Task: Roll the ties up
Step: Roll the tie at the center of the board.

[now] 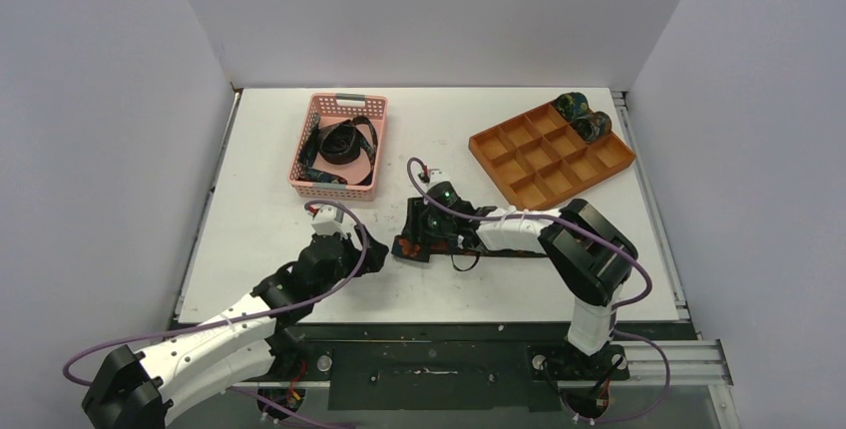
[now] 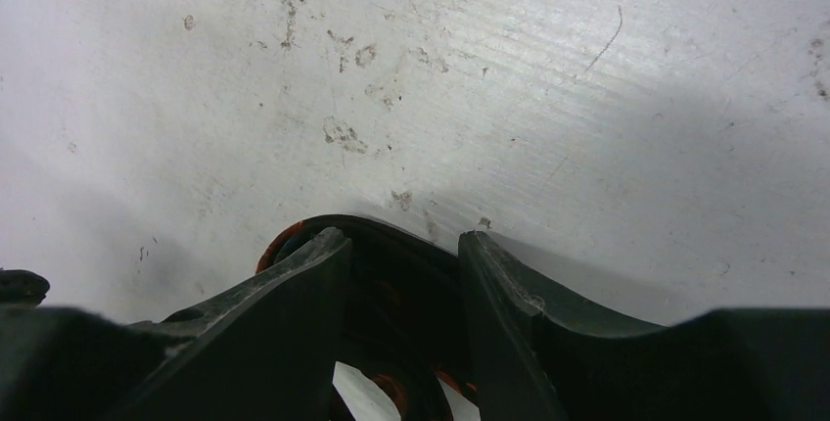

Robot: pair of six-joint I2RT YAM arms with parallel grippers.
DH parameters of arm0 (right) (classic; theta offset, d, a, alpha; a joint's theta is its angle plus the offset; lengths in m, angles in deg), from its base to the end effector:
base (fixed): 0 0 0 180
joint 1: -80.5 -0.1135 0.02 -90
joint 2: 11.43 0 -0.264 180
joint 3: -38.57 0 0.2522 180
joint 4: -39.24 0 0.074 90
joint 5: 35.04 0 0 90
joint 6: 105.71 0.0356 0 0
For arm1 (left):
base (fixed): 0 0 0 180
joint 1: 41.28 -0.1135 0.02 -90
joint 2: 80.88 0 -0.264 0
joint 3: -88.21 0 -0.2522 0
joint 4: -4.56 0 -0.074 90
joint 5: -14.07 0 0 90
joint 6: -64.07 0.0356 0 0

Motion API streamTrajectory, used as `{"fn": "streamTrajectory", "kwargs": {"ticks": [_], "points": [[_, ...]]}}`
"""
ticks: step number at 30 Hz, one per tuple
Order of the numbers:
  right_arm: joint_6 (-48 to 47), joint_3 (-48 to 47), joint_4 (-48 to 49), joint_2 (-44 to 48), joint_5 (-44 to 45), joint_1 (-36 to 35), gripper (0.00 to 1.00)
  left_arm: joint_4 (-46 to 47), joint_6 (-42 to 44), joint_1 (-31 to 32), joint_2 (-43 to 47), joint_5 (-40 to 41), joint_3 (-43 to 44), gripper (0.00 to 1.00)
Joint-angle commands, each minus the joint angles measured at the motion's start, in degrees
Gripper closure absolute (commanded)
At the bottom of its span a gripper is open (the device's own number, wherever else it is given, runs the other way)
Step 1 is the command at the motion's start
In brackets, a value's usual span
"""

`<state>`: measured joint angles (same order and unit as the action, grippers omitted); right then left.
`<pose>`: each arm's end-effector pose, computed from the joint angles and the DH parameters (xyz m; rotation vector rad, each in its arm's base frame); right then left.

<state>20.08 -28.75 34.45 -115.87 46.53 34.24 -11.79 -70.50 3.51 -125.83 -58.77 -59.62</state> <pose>0.2508 0.2696 0.1440 -0.3055 2.4461 0.8585 0.1305 -0.1148 0.1916 -0.1831 2.1116 -0.6457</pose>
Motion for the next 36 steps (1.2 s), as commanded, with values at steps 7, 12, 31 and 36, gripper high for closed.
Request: {"fn": "streamTrajectory", "kwargs": {"ticks": [7, 12, 31, 36], "points": [[-1.67, -10.49, -17.53, 3.95, 3.51, 4.72, 0.45, 0.69, 0.5, -0.06, 0.95, 0.76, 2.1, 0.28], [-0.19, -7.92, -17.33, 10.95, 3.1, 5.51, 0.41, 1.74, 0.98, -0.94, -0.51, -0.7, 2.88, 0.27], [8.94, 10.41, -4.11, 16.7, -8.45, 3.24, 0.29, 9.52, -4.31, -5.81, -3.39, -7.97, -1.02, 0.0], [8.71, 8.27, -3.69, 12.82, -10.13, 3.26, 0.33, 9.45, -5.12, -6.08, -1.41, -8.11, -2.71, 0.0]]}}
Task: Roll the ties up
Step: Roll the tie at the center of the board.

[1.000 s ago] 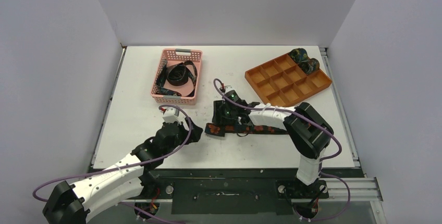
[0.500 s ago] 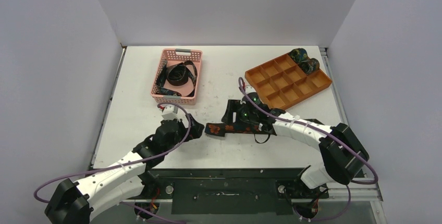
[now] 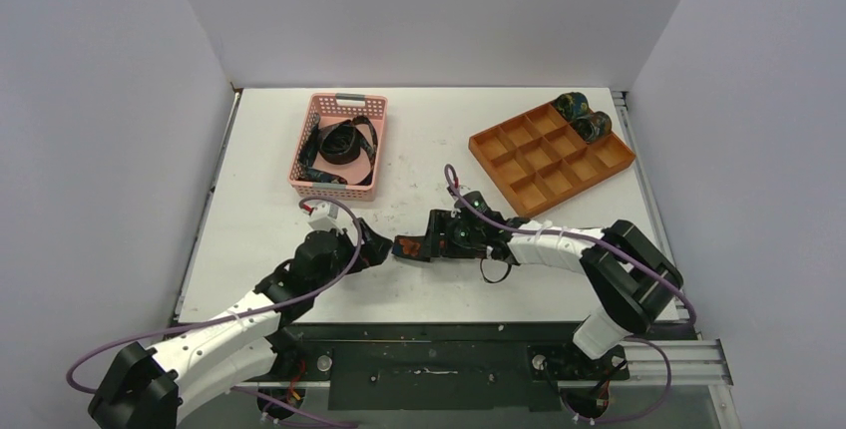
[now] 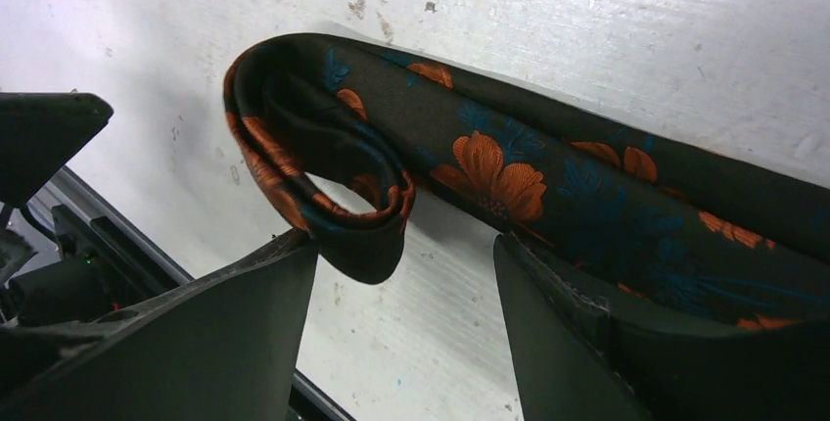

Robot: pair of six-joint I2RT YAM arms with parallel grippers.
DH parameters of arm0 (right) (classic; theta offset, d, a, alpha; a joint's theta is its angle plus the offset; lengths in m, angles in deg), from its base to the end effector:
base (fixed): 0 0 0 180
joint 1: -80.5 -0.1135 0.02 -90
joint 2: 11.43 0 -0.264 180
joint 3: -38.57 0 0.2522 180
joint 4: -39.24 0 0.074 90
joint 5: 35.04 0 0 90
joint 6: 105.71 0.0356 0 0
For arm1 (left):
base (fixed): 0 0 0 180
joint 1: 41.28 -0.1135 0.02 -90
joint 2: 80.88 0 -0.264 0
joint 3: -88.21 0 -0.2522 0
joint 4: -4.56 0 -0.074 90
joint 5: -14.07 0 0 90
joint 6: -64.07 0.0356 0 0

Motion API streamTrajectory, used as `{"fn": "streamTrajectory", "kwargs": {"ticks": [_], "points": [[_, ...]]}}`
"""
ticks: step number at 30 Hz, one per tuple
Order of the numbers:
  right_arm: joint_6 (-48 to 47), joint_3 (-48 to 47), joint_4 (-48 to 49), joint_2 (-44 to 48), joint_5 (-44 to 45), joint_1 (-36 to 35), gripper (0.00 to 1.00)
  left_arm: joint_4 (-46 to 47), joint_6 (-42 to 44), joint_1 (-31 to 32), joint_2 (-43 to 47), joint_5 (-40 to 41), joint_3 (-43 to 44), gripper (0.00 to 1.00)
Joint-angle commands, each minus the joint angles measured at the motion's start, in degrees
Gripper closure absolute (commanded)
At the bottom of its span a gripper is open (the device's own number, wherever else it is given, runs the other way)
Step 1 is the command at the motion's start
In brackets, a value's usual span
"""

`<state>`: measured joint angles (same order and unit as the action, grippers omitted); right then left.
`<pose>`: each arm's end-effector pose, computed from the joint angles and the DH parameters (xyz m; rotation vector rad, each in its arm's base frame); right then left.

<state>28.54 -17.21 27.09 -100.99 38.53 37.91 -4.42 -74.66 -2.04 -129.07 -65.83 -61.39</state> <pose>0.2161 0.2123 0.1596 -0.1140 2.5963 0.9938 0.1445 -0.1100 0.1841 -0.2901 2.1019 -0.7710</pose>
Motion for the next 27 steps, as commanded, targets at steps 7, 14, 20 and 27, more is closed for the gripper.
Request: {"fn": "streamTrajectory", "kwargs": {"ticks": [7, 14, 20, 27], "points": [[-0.83, -5.43, 4.1, -4.44, -2.82, -0.39, 0.56, 1.4, -1.02, -0.97, 2.8, -1.41, -2.02, 0.0], [-2.67, -7.71, 3.58, -5.03, -3.78, -0.39, 0.74, 2.36, -1.28, -1.17, 2.39, -2.11, -3.34, 0.0], [-5.78, -10.37, 1.99, -6.66, -4.16, -0.04, 0.84, 3.42, -1.41, -1.19, 1.45, -2.78, -3.78, 0.0], [-12.57, -13.41, -0.83, -9.57, -2.8, 0.18, 0.88, 4.63, -1.28, -1.36, -0.01, -3.81, -4.01, 0.0]]}}
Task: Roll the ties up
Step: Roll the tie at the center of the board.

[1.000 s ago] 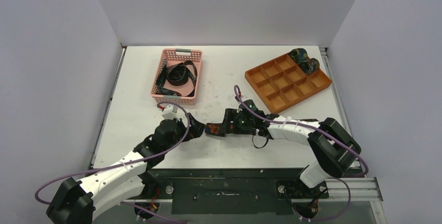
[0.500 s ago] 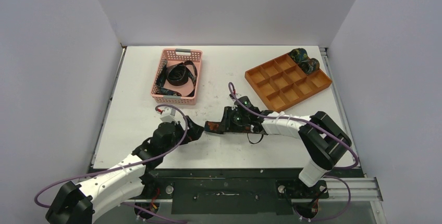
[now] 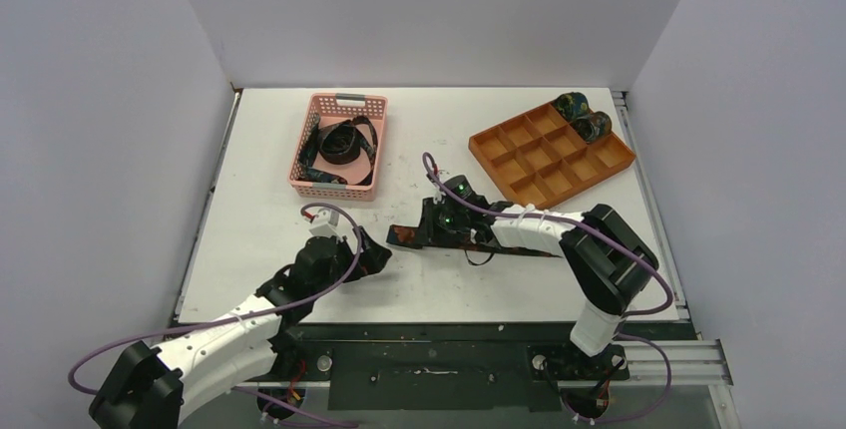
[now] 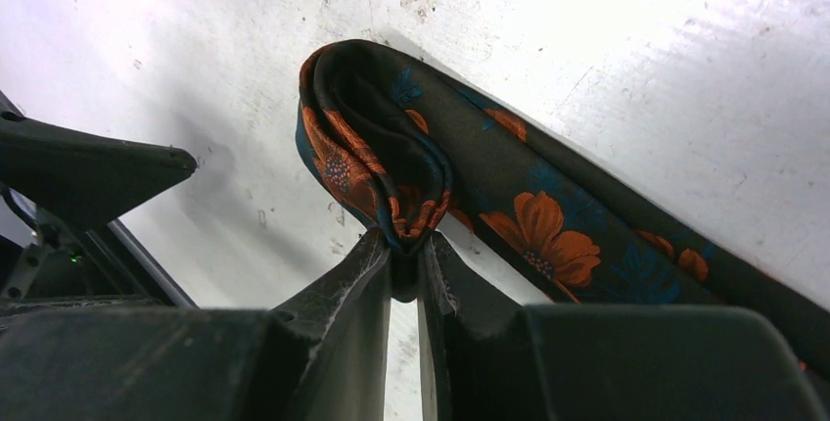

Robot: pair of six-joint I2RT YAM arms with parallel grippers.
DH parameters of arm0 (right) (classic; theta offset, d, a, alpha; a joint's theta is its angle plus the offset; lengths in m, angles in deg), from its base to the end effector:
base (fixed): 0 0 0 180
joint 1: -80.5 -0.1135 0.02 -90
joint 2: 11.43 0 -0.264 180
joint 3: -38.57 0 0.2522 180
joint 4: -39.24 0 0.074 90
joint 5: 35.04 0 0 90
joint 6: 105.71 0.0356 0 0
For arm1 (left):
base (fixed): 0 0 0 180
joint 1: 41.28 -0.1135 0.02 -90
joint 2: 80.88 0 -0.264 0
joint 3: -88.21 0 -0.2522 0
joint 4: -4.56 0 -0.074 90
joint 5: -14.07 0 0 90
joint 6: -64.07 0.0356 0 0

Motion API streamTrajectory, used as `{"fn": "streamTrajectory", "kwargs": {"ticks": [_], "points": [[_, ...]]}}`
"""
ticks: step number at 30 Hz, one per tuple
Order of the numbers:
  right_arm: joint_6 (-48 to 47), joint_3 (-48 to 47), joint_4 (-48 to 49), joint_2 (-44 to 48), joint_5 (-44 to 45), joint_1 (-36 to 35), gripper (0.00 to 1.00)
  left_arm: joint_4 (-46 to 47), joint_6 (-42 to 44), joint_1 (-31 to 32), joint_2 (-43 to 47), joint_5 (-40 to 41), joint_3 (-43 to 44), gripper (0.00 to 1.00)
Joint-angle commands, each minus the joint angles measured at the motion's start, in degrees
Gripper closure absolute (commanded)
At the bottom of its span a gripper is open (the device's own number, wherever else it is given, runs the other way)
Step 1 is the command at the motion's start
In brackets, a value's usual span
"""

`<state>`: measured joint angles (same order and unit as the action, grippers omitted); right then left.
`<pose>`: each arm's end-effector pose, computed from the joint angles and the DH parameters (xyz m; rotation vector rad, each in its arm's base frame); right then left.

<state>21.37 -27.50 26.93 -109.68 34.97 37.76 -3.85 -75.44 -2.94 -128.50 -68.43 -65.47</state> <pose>0.2473 0.2451 0.1651 -0.3145 2.5406 1.0322 0.1378 -0.1030 0.1627 -0.2951 2.1643 -0.7763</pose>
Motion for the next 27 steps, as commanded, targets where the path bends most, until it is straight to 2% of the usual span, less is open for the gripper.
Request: {"fn": "streamTrajectory", "kwargs": {"ticks": [1, 3, 9, 14, 17, 19, 21, 27], "points": [[-6.3, -3.53, -1.05, -1.08, 0.86, 0.35, 0.89, 4.35, -0.6, -0.47, -0.87, -1.4, -0.04, 0.0], [-8.08, -4.3, -1.27, -1.31, 1.45, 0.47, 0.9, 4.84, -0.63, -0.54, -1.27, -1.59, -0.17, 0.06], [-10.08, -5.17, -2.68, -2.42, 0.15, 2.32, 0.92, 7.11, -1.3, -1.05, -3.58, 0.44, 1.03, 0.07], [-9.49, -5.02, -0.06, -3.31, -0.23, 2.81, 0.92, 7.05, 1.07, -1.86, -9.92, 4.59, 10.08, 0.08], [-9.05, -5.52, 1.37, -3.88, 0.34, 2.89, 0.9, 4.45, 3.04, -2.41, -15.54, 3.59, 16.59, 0.14], [-9.4, -6.4, 1.48, -4.37, 0.86, 2.92, 0.84, 3.76, 3.53, -2.55, -18.05, 2.06, 18.75, 0.19], [-9.61, -7.37, 0.9, -4.87, 1.95, 3.05, 0.74, 4.88, 3.52, -2.54, -19.1, 0.51, 18.49, 0.23], [-9.22, -8.06, -1.21, -2.85, 5.07, 3.74, 0.43, 3.34, 3.76, -2.58, -16.19, 1.89, 14.17, 0.33]]}}
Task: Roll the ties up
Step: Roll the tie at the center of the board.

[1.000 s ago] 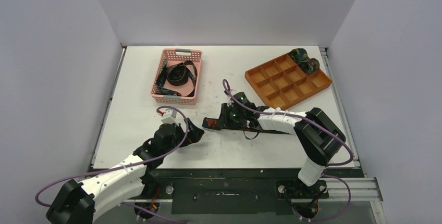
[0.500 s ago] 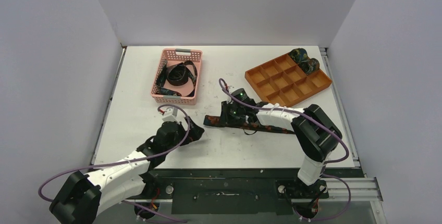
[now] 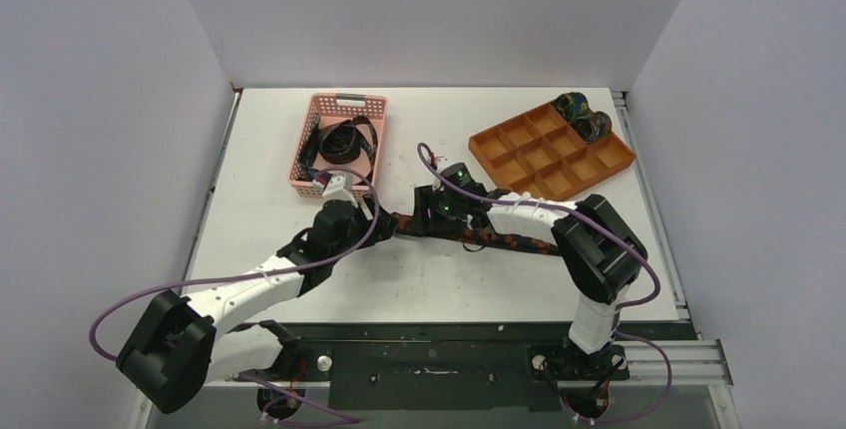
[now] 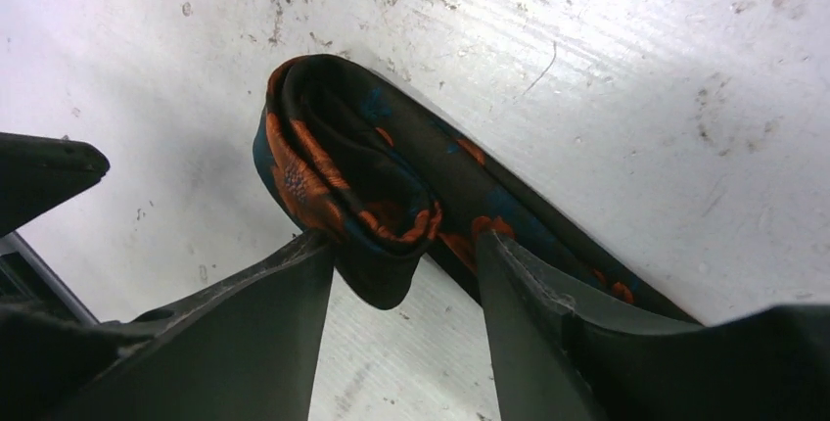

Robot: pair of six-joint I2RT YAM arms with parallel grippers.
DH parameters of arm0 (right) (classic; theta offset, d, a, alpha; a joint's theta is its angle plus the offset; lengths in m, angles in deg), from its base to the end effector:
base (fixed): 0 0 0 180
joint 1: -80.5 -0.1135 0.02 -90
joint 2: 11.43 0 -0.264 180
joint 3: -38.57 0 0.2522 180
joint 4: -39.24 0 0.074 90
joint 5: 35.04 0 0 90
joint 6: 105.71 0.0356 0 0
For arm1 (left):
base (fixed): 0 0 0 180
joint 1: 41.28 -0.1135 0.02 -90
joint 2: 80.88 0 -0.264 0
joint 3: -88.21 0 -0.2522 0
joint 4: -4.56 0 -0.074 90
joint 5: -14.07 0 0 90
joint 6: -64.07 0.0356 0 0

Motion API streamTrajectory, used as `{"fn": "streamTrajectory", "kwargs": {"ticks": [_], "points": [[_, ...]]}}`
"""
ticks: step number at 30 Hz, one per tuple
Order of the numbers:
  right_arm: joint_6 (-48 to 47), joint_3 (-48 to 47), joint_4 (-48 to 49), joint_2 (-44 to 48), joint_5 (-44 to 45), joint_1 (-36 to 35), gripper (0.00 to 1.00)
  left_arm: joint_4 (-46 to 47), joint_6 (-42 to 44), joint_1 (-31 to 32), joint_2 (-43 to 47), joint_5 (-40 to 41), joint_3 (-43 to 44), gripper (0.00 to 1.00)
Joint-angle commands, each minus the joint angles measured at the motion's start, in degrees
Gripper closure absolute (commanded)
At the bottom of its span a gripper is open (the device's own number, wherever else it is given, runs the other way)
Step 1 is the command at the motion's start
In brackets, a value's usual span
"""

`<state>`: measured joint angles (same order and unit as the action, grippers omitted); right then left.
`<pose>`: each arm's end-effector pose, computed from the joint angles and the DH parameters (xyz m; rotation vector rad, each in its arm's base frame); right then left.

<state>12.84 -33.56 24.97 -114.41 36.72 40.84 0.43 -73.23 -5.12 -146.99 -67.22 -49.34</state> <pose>0.2792 0.2459 0.1650 -0.4087 2.4829 0.9152 0.1975 -0.1377 0.2028 -0.3045 2.1128 -0.7352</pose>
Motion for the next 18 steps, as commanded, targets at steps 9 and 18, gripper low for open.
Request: {"fn": "streamTrajectory", "kwargs": {"ticks": [9, 18], "points": [[1.62, -8.67, -4.16, 3.11, 9.59, 1.73, 0.32, -4.94, 2.41, 0.77, 11.54, 3.23, -7.44, 0.52], [0.02, -23.37, -8.39, -13.66, 11.58, 1.63, 0.72, 3.24, 0.37, 8.05, 2.71, 5.37, -8.9, 0.78]]}}
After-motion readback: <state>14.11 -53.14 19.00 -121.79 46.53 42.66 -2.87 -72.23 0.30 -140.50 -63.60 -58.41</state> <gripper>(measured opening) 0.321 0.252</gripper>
